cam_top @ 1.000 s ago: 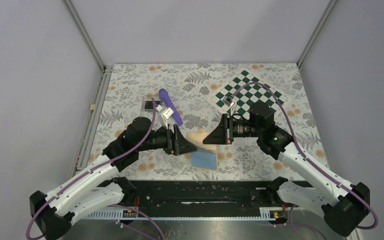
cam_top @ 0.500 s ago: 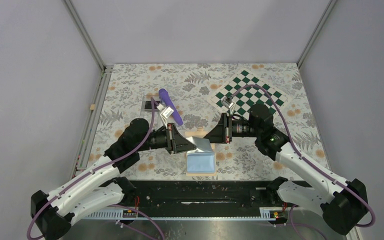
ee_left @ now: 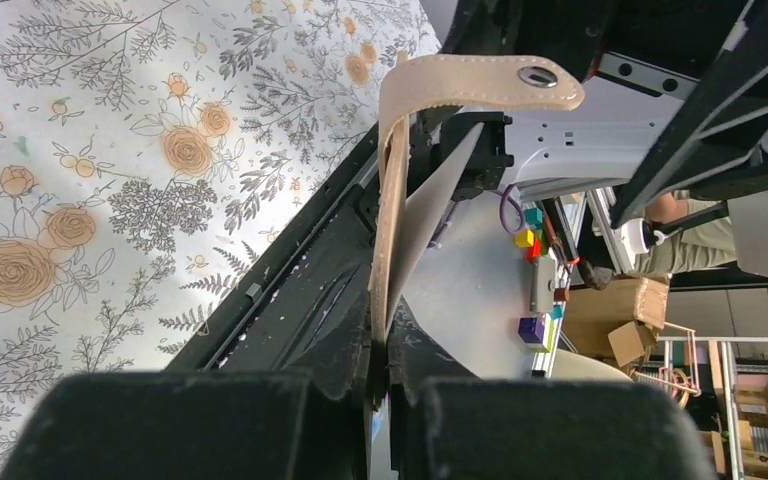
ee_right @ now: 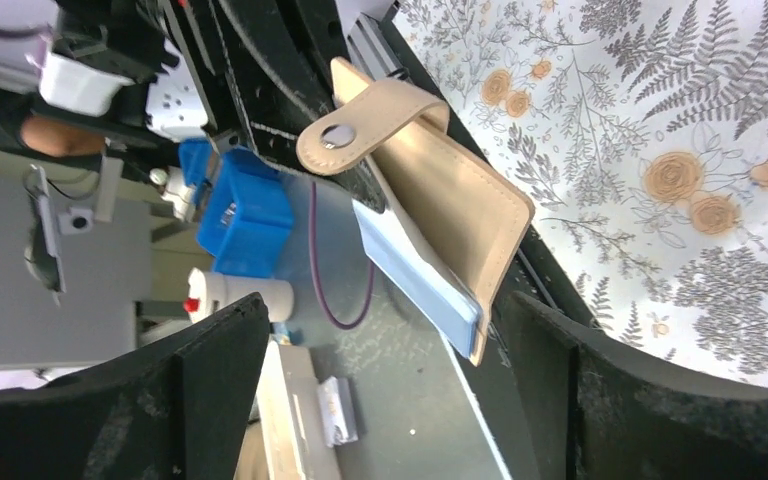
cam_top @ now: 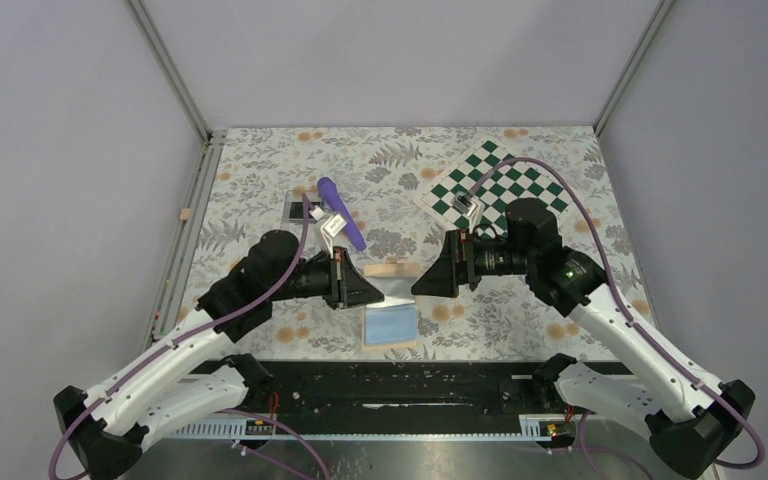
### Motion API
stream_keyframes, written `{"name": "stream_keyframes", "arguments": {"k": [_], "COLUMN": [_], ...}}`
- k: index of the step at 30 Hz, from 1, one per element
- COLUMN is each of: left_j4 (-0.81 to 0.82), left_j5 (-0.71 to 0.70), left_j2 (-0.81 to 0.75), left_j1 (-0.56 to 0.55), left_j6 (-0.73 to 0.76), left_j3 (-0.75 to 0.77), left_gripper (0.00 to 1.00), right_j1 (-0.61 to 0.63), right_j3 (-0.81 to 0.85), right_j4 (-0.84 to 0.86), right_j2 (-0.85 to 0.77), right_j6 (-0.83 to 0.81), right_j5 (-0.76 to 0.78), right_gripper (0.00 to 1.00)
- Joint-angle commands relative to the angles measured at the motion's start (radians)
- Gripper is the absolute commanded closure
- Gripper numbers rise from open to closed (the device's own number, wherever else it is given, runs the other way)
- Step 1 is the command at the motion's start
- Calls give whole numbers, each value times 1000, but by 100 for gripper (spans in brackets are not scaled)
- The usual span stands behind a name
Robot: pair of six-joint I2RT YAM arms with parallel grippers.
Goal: Put the credit cards into the card holder
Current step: Open the card holder at the center of the board.
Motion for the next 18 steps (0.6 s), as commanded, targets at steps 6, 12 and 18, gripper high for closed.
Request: {"name": "stream_keyframes", "arguments": {"k": [6,12,18], "left_j4": [-81,-78,-77], "left_j5": [105,185,230], "left_j2": [51,57,49], "left_j1": [-1,-7,-17], "left_j6": [79,85,87], "left_j3": [120,134,137], "left_gripper": [100,100,100], "right_j1": [60,165,176], "right_j3": [147,224,212], "right_j4": [-263,-323,-226], "right_j2": [62,153,180], "right_j6": [-305,-388,-371], "right_j5": [17,106,14], "right_gripper": [4,4,7]}}
